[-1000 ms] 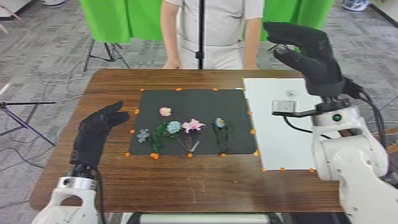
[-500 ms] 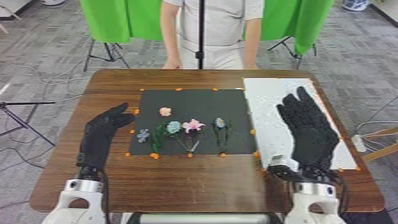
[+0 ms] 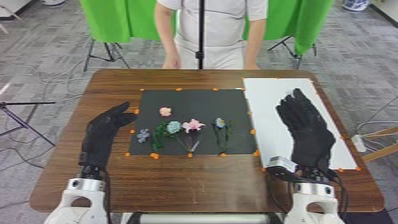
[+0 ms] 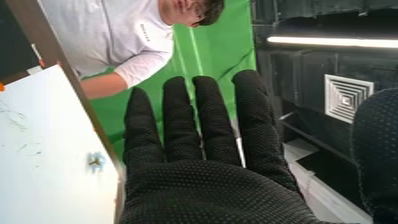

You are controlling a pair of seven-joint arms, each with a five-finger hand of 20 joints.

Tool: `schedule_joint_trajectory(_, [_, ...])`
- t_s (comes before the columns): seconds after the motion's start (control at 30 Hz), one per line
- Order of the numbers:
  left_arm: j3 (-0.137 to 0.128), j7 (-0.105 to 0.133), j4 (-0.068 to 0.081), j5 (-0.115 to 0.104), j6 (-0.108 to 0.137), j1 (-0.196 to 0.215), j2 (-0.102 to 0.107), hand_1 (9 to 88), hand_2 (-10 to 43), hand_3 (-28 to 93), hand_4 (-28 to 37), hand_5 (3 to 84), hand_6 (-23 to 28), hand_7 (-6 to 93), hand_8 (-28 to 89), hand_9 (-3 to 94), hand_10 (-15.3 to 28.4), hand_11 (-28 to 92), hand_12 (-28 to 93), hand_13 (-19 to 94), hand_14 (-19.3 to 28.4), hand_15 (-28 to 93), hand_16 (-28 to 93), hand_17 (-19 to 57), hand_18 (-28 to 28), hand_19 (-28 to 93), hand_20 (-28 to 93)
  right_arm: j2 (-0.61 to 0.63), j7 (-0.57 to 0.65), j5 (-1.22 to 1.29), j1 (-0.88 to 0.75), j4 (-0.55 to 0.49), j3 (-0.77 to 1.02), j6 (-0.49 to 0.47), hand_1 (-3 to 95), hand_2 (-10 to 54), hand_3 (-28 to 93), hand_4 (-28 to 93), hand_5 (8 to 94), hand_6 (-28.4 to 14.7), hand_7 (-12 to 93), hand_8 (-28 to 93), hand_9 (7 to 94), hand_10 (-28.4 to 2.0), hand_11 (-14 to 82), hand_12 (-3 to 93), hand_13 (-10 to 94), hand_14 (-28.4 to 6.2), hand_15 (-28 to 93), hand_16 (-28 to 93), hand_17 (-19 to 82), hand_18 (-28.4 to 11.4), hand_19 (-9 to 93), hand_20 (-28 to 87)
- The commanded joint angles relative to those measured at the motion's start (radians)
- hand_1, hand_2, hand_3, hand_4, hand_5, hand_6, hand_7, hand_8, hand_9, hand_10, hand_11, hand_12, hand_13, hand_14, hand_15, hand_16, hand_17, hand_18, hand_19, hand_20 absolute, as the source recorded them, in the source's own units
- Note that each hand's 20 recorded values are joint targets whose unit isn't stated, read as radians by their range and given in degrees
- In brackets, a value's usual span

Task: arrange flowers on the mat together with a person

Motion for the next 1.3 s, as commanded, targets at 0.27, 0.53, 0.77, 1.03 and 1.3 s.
schedule_joint_trajectory(0.27, [0.008,0.015,0.003,-0.007,0.009,0.002,-0.007,20.8,-2.6,69,-21.4,49.9,3.6,13.1,-5,49.6,14.4,20,17,40,18.4,19,4,7.6,12.5,4,19,0.003,0.024,-0.048,-0.005,0.0,-0.001,0.013,5.5,3.8,80,-19,44.6,0.4,11,-9,42.4,-11.8,4.9,10.9,32,-9.5,11,11,20,-12.2,1,28])
schedule_joint_trajectory(0.53, [0.006,0.018,0.006,-0.014,0.01,-0.003,-0.005,20.8,-2.6,69,-21.5,50.1,3.6,13.1,-5,49.7,14.4,21,17,40,18.6,20,4,8.1,12.4,4,20,0.003,0.033,-0.059,-0.002,0.0,0.003,0.021,5.3,4.3,79,-19,45.3,-0.4,10,-9,43.0,-12.3,4.9,11.0,33,-9.7,12,11,21,-12.1,1,28])
schedule_joint_trajectory(0.77, [0.005,0.02,0.006,-0.017,0.011,-0.006,-0.005,20.9,-2.5,69,-21.5,50.1,3.7,13.0,-5,49.8,14.5,21,17,40,18.7,20,4,8.2,12.3,4,20,0.005,0.035,-0.06,-0.005,-0.001,0.004,0.02,5.4,4.5,79,-19,45.7,-0.8,10,-8,43.3,-12.4,5.0,11.0,33,-9.9,12,11,21,-12.1,1,28])
schedule_joint_trajectory(1.03, [0.005,0.017,0.007,-0.016,0.007,-0.005,-0.005,20.8,-2.7,69,-21.4,50.2,3.7,13.0,-5,49.7,14.4,21,17,40,18.6,20,4,8.4,12.2,4,20,0.003,0.042,-0.065,0.001,-0.001,0.007,0.023,5.4,4.6,79,-19,46.1,-0.9,10,-8,43.5,-12.5,5.1,11.2,34,-10.2,12,11,21,-12.1,1,28])
schedule_joint_trajectory(1.3, [0.012,0.012,0.022,-0.019,-0.002,-0.026,0.012,20.8,-3.1,70,-21.4,50.6,3.9,12.9,-5,49.8,14.3,21,17,40,18.8,20,4,9.0,12.1,5,20,0.014,0.037,-0.059,0.01,0.001,0.01,0.022,5.6,4.8,79,-19,46.7,-1.0,10,-8,44.4,-12.7,5.2,11.3,34,-10.2,12,12,21,-12.2,1,28])
